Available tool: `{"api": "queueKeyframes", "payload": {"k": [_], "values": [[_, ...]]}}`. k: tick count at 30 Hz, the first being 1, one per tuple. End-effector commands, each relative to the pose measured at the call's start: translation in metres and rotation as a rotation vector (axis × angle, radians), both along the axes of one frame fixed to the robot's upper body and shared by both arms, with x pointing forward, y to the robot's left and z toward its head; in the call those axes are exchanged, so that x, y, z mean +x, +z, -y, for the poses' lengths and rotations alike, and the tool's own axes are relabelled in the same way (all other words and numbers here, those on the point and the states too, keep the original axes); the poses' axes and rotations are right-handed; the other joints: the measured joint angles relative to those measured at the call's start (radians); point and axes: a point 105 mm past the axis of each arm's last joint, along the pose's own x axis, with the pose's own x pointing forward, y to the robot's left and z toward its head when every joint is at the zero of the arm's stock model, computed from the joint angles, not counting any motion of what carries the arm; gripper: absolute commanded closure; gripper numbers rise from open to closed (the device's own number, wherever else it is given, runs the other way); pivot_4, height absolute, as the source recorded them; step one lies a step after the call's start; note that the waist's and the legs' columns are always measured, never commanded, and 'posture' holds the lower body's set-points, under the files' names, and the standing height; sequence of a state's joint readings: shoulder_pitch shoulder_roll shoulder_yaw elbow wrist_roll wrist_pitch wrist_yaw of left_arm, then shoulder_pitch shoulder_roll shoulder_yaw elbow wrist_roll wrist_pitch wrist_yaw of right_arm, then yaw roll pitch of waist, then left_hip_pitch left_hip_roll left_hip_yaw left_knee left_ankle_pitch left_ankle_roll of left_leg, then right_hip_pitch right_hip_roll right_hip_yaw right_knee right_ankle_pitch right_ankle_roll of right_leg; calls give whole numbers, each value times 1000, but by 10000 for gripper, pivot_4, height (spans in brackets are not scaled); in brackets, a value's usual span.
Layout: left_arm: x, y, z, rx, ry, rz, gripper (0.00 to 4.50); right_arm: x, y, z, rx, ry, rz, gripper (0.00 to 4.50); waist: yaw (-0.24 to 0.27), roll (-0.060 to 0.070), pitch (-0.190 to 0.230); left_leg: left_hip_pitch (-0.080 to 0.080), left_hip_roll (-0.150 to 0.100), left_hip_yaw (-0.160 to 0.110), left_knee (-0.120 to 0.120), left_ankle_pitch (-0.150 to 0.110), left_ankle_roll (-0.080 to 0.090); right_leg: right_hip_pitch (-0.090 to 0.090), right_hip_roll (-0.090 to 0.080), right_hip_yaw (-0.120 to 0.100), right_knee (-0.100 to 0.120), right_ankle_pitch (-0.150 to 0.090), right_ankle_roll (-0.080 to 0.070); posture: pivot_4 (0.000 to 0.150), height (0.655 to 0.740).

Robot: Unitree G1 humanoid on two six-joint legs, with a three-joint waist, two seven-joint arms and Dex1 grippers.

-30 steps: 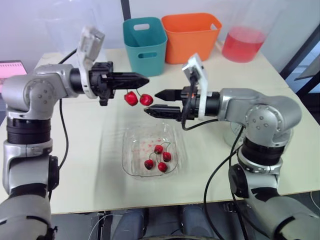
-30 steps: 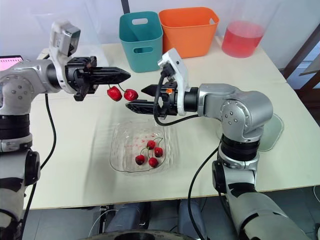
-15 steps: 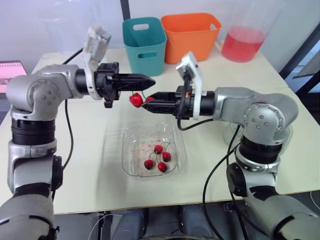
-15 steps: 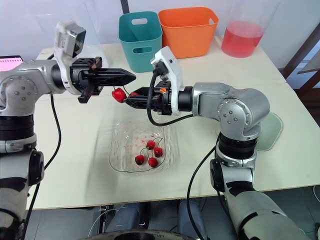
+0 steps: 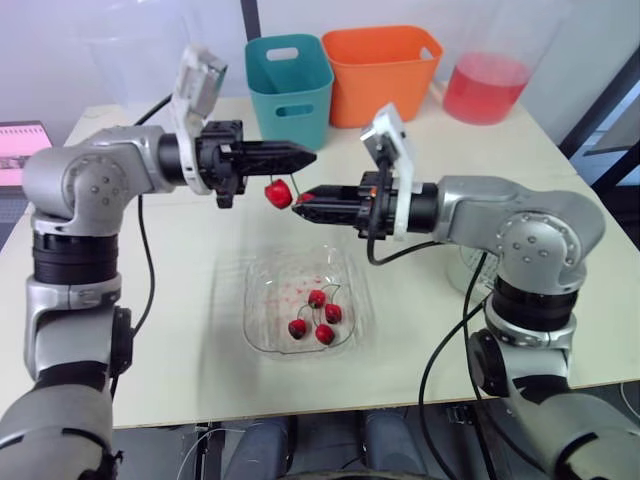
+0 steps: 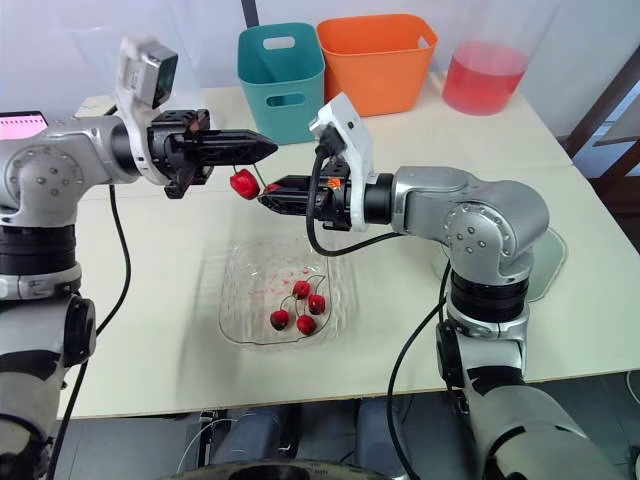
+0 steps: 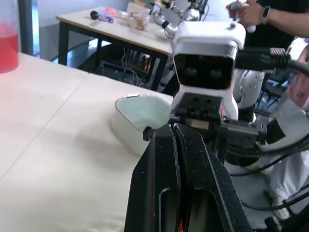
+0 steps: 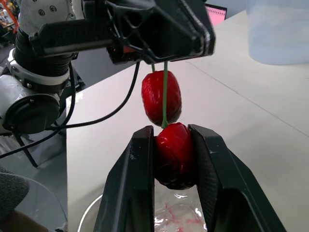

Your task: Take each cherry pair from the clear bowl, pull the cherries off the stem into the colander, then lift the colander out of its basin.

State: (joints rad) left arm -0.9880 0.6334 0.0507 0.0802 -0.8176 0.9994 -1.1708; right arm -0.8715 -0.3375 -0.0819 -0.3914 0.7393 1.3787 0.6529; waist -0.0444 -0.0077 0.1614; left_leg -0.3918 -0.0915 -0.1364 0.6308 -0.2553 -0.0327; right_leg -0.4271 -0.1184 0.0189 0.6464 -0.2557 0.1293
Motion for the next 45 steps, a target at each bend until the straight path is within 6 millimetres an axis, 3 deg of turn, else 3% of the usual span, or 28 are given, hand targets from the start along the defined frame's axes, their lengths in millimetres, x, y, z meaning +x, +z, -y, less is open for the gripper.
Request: {"api": "queueKeyframes", "payload": {"k": [1,8,11,12,17,19,22,27,34,37,41,45], "values": [[-5,29,-6,-59,8,89,45000,-5,-9,0,-41,16,-6,33959,0,0,0,0,0,0,0,0,0,0,0,0,0,0,0,1500,7400],[-7,29,-4,-71,2,81,45000,-4,-16,10,-58,-21,-19,33959,0,0,0,0,0,0,0,0,0,0,0,0,0,0,0,1500,7400],[-5,23,-2,-48,21,92,45000,-1,-9,27,-33,-76,-4,33959,2,0,0,0,0,0,0,0,0,0,0,0,0,0,0,1500,7400],[-4,21,-2,-40,31,94,45000,1,-5,36,-23,-108,14,33959,4,0,0,0,0,0,0,0,0,0,0,0,0,0,0,1500,7400],[-2,2,-1,7,73,111,45000,14,15,120,-50,-407,173,33959,25,0,0,0,-1,1,0,0,1,1,-1,0,-2,0,0,1500,7400],[-1,-6,-2,20,88,111,45000,17,14,162,-109,-559,202,33959,29,-1,0,0,0,3,0,0,1,1,-1,0,-3,0,0,1500,7400],[1,-12,-3,18,99,103,45000,12,0,209,-204,-701,189,33959,33,-1,0,0,0,5,1,-1,1,2,0,0,-6,0,0,1500,7400],[1,-22,1,33,92,101,45000,10,-26,246,-271,-801,144,33959,26,-1,0,1,1,7,1,-1,2,2,0,1,-5,0,0,1500,7400],[3,-20,4,1,82,91,45000,19,-58,269,-305,-883,118,33959,31,-1,0,2,2,8,1,-1,2,2,0,2,-5,0,0,1500,7400],[3,-18,3,-9,87,93,45000,21,-60,273,-317,-901,128,24336,31,-1,0,1,1,8,1,-1,2,2,0,2,-5,0,0,1500,7400],[4,-17,0,-12,101,98,45000,21,-50,275,-299,-906,150,4607,31,-1,0,1,1,8,1,-1,1,2,0,2,-6,0,0,1500,7400],[7,-13,-4,-16,120,113,45000,23,-22,268,-198,-893,201,4607,31,-1,0,1,1,8,1,-1,1,2,0,2,-6,0,0,1500,7400]]}}
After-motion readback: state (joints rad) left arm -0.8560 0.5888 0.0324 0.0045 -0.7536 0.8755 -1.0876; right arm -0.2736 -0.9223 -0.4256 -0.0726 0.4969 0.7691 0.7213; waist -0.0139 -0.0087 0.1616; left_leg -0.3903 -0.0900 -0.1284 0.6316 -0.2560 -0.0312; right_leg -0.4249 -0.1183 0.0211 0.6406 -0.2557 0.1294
